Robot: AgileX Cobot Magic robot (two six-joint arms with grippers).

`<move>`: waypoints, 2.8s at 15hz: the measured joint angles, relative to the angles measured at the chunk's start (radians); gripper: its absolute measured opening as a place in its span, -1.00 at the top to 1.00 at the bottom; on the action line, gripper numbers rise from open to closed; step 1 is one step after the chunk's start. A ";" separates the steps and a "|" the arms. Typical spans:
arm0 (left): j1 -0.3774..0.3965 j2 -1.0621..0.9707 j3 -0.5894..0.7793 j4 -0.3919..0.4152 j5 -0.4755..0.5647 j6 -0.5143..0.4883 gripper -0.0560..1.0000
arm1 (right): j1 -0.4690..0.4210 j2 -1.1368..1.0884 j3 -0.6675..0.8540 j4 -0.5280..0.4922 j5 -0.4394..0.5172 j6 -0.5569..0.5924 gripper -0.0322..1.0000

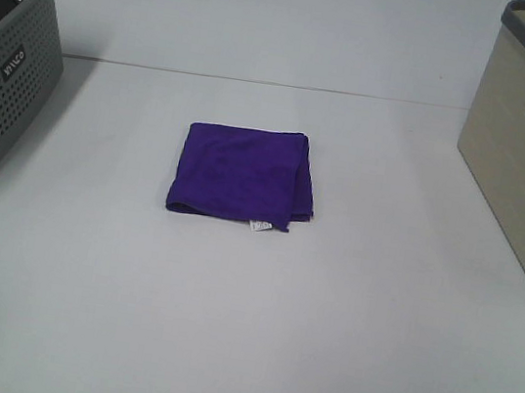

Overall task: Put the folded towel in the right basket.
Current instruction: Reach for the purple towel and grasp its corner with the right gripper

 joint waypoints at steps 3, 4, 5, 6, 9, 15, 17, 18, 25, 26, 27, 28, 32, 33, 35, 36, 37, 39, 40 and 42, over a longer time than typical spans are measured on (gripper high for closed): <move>0.000 0.000 0.000 0.000 0.000 0.000 -0.98 | 0.000 0.000 0.000 -0.007 0.000 0.000 -0.94; 0.000 0.000 0.000 0.000 0.000 0.000 -0.98 | 0.000 0.000 0.000 -0.009 0.000 0.000 -0.94; 0.000 0.000 0.000 0.000 0.000 0.000 -0.98 | 0.000 0.000 0.000 -0.010 0.000 0.000 -0.94; 0.000 0.000 0.000 0.000 0.000 0.000 -0.98 | 0.000 0.000 0.000 -0.010 0.000 0.000 -0.94; 0.000 0.000 0.000 0.000 0.000 0.000 -0.98 | 0.000 0.000 0.000 -0.010 0.000 0.000 -0.94; 0.000 0.000 0.000 0.000 0.000 0.000 -0.98 | 0.000 0.000 0.000 -0.010 0.000 0.000 -0.94; 0.000 0.000 0.000 0.000 0.000 0.000 -0.98 | 0.000 0.000 0.000 -0.010 0.000 0.000 -0.94; 0.000 0.000 0.000 0.000 0.000 0.000 -0.98 | 0.000 0.000 0.000 -0.010 0.000 0.000 -0.94; 0.000 0.000 0.000 0.000 0.000 0.000 -0.98 | 0.000 0.000 0.000 -0.011 0.000 0.000 -0.94; 0.000 0.000 0.000 0.000 0.000 0.000 -0.98 | 0.000 0.000 0.000 -0.011 0.000 0.000 -0.94; 0.000 0.000 0.000 0.000 0.000 0.000 -0.98 | 0.000 0.000 0.000 -0.011 0.000 0.000 -0.94; 0.000 0.000 0.000 0.000 0.000 0.000 -0.98 | 0.000 0.000 0.000 -0.011 0.000 0.000 -0.94; 0.000 0.000 0.000 0.001 0.000 0.000 -0.98 | 0.000 0.000 0.000 -0.011 0.000 0.000 -0.94; 0.000 0.000 0.000 0.001 0.000 0.000 -0.98 | 0.000 0.000 0.000 -0.011 0.000 0.000 -0.94; 0.000 0.000 0.000 0.001 0.000 0.000 -0.98 | 0.000 0.000 0.000 -0.011 0.000 0.000 -0.94; 0.000 0.000 0.000 0.001 0.000 0.000 -0.98 | 0.000 0.000 0.000 -0.011 0.000 0.000 -0.94; 0.000 0.000 0.000 0.001 0.000 0.000 -0.98 | 0.000 0.000 0.000 -0.011 0.000 0.000 -0.94; 0.000 0.000 0.000 0.001 0.000 0.000 -0.98 | 0.000 0.000 0.000 -0.009 0.000 0.000 -0.94; 0.000 0.000 0.000 0.001 0.000 0.000 -0.98 | 0.000 0.000 0.000 -0.009 0.000 0.000 -0.94; 0.000 0.000 0.000 0.001 0.000 0.000 -0.98 | 0.000 0.000 0.000 -0.009 0.000 0.000 -0.94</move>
